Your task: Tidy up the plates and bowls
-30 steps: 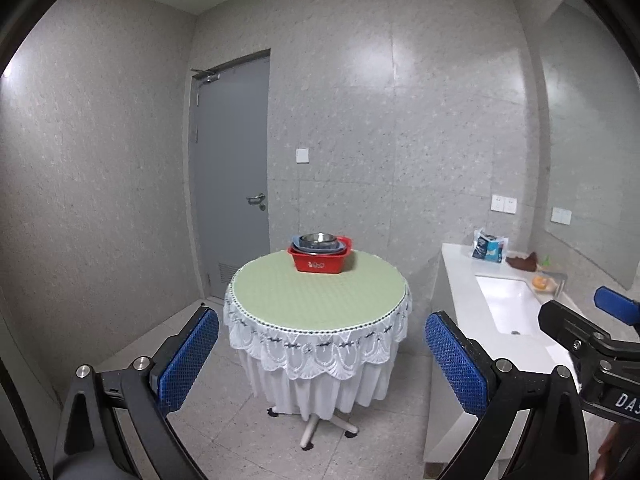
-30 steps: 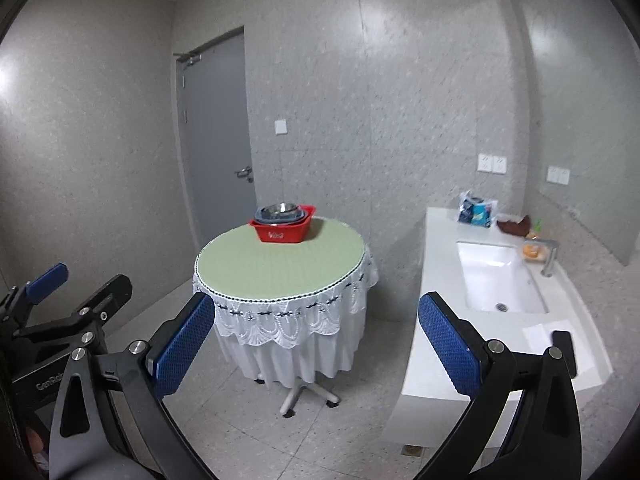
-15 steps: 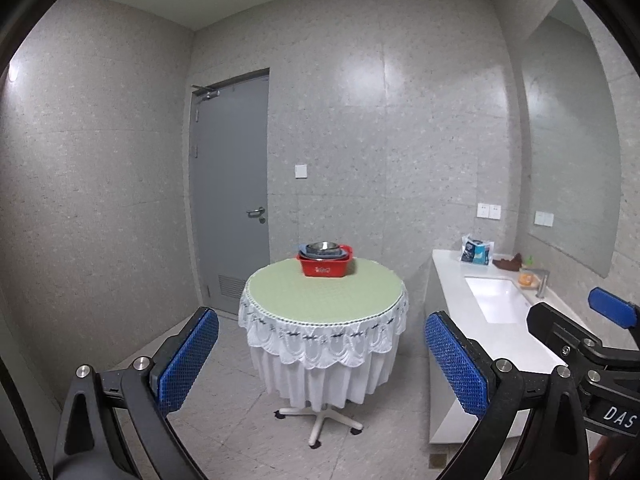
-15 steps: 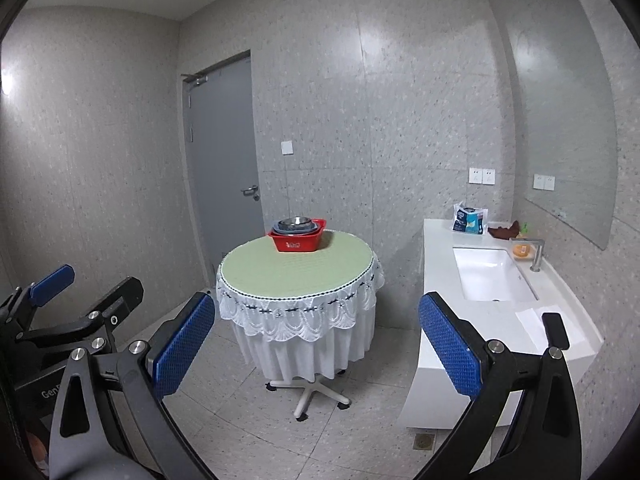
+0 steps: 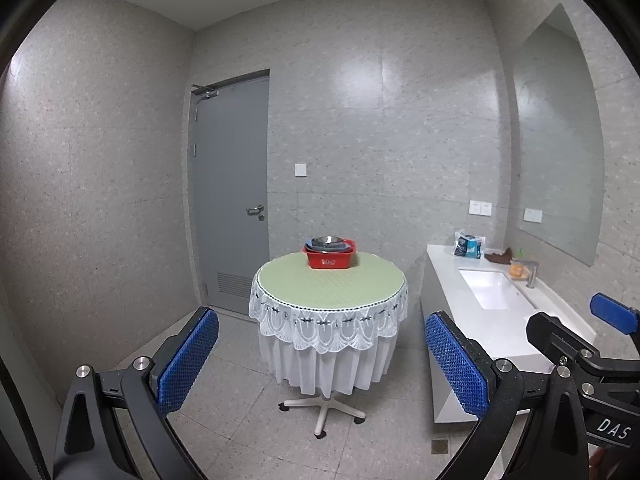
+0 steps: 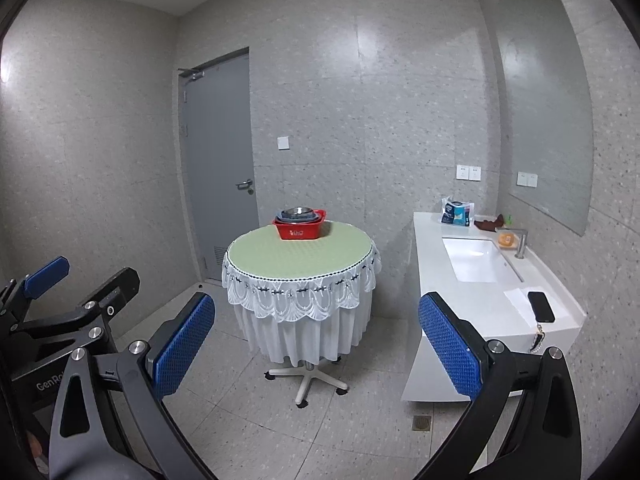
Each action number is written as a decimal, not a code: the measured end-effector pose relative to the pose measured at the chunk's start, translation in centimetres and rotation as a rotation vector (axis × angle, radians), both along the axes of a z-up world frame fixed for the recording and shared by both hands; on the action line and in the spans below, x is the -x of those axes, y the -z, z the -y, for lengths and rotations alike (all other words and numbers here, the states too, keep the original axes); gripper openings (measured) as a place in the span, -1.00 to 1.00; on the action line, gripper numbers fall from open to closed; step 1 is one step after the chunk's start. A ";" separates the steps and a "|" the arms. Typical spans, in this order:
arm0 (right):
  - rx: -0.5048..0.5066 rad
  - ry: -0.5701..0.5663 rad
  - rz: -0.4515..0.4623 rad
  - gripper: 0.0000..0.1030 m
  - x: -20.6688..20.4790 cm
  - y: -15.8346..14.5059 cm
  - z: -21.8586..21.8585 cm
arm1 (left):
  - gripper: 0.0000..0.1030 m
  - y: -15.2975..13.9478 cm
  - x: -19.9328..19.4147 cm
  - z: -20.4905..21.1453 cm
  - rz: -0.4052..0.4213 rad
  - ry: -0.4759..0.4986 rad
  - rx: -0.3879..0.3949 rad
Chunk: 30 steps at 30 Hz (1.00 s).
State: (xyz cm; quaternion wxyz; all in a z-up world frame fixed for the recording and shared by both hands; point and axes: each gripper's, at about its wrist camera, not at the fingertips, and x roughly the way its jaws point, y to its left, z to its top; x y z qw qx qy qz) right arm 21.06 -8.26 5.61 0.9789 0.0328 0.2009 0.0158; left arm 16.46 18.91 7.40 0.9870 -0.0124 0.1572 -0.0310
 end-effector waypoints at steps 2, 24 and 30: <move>0.000 0.005 -0.003 1.00 0.4 0.0 -0.3 | 0.99 -0.2 0.8 -0.7 0.002 0.003 -0.002; 0.002 0.006 0.011 1.00 1.5 0.0 -0.5 | 0.99 0.2 -1.4 -2.2 0.024 0.016 -0.008; 0.003 0.005 0.011 1.00 1.5 0.1 -0.6 | 0.99 0.8 -1.9 -1.6 0.030 0.013 -0.007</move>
